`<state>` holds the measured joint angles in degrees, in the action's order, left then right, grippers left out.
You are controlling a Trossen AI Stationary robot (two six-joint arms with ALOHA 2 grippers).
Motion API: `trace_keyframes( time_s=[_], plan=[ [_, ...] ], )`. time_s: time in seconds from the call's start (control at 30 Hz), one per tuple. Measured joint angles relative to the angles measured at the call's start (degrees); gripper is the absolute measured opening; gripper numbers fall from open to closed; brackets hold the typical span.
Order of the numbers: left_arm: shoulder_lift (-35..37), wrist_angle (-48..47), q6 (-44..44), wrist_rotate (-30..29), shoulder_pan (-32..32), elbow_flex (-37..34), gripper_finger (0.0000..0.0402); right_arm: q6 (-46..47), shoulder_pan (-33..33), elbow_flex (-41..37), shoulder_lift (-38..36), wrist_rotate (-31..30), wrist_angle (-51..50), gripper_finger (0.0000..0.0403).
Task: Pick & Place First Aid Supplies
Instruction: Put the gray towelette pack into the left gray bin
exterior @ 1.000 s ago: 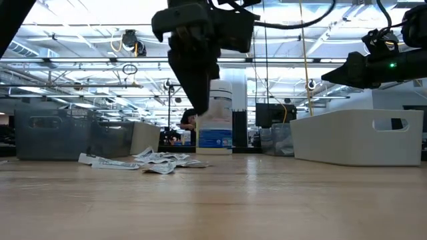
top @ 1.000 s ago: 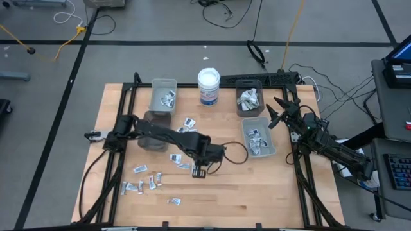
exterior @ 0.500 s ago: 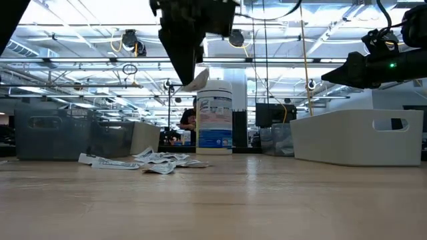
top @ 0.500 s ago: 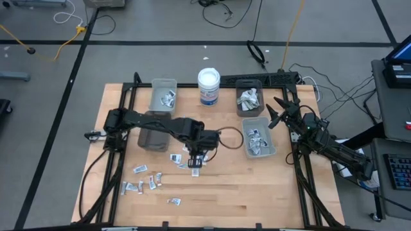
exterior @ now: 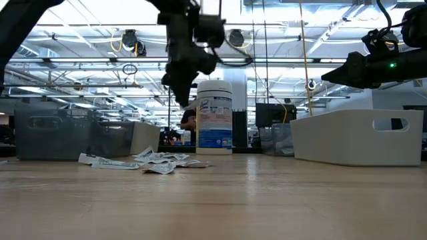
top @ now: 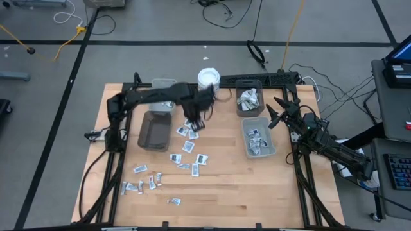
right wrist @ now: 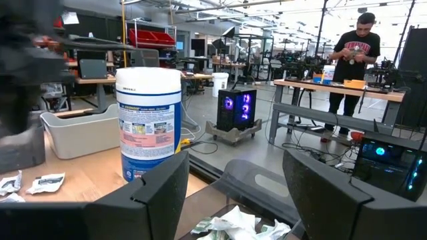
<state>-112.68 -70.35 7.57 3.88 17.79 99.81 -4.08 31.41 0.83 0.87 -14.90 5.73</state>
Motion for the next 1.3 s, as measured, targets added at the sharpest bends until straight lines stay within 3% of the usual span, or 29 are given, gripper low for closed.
trace_keyframes(
  time_s=[0.27,0.8,1.2,1.3],
  plan=[
    [1.88,-0.16,-2.97,-0.88,11.15,0.00,0.0003,0.00,-0.01,-0.01,-0.01,-0.02,-0.01,0.0238],
    [2.16,-7.14,-6.00,-0.72,27.74,0.00,0.0002,-0.01,0.00,0.00,0.00,-0.02,0.00,0.0238],
    [2.16,-9.91,-6.17,-1.07,35.82,0.00,0.0002,-0.02,0.01,-0.01,0.00,-0.01,-0.01,0.0238],
    [2.18,-7.70,-5.36,-3.91,36.29,-1.35,0.0002,-0.01,0.00,0.00,0.01,-0.01,-0.01,0.0238]
  ],
)
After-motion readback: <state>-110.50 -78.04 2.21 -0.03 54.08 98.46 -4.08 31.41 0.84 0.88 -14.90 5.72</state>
